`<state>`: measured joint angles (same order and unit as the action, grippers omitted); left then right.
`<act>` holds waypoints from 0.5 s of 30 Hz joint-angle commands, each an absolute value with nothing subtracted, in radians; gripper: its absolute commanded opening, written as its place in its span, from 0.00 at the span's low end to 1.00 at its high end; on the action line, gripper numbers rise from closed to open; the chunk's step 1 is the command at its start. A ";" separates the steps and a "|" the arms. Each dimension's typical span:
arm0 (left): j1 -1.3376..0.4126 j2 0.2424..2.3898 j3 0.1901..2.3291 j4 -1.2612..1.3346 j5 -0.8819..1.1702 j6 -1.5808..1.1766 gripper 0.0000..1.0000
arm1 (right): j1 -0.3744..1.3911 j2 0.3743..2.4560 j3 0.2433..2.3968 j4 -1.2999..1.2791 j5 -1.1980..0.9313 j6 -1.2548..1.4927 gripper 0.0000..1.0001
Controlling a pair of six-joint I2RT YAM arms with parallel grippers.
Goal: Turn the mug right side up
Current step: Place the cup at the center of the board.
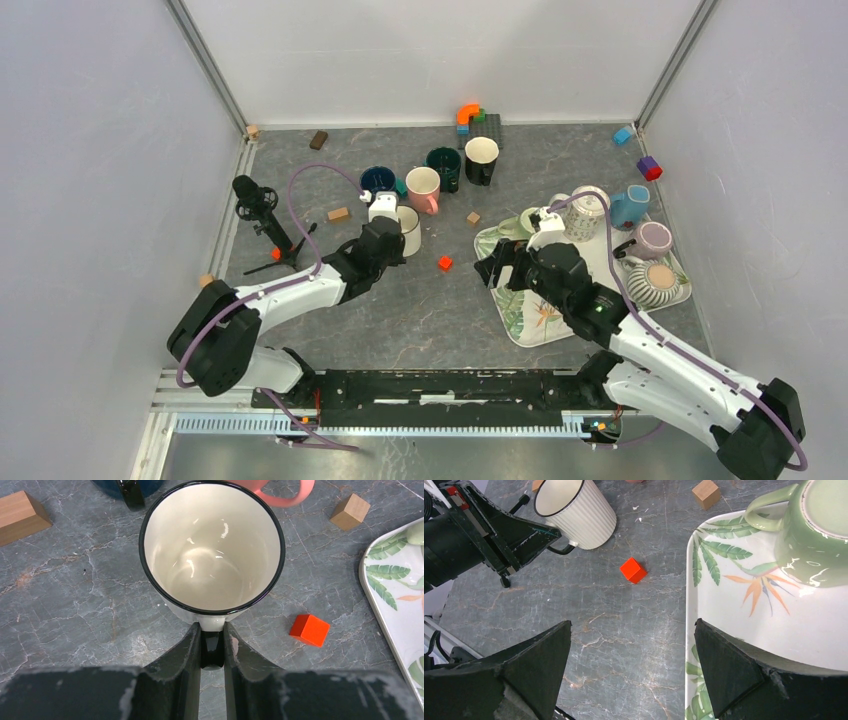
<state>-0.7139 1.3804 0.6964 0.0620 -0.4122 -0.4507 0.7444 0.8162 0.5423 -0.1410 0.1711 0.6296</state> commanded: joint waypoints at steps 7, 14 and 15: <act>-0.716 1.378 0.711 0.089 -0.402 -0.410 0.30 | 0.746 0.784 0.560 -0.145 0.214 0.611 0.98; -0.716 1.393 0.703 0.106 -0.402 -0.414 0.35 | 0.747 0.788 0.560 -0.152 0.222 0.610 0.98; -0.716 1.399 0.703 0.109 -0.404 -0.416 0.36 | 0.747 0.788 0.563 -0.156 0.222 0.610 0.98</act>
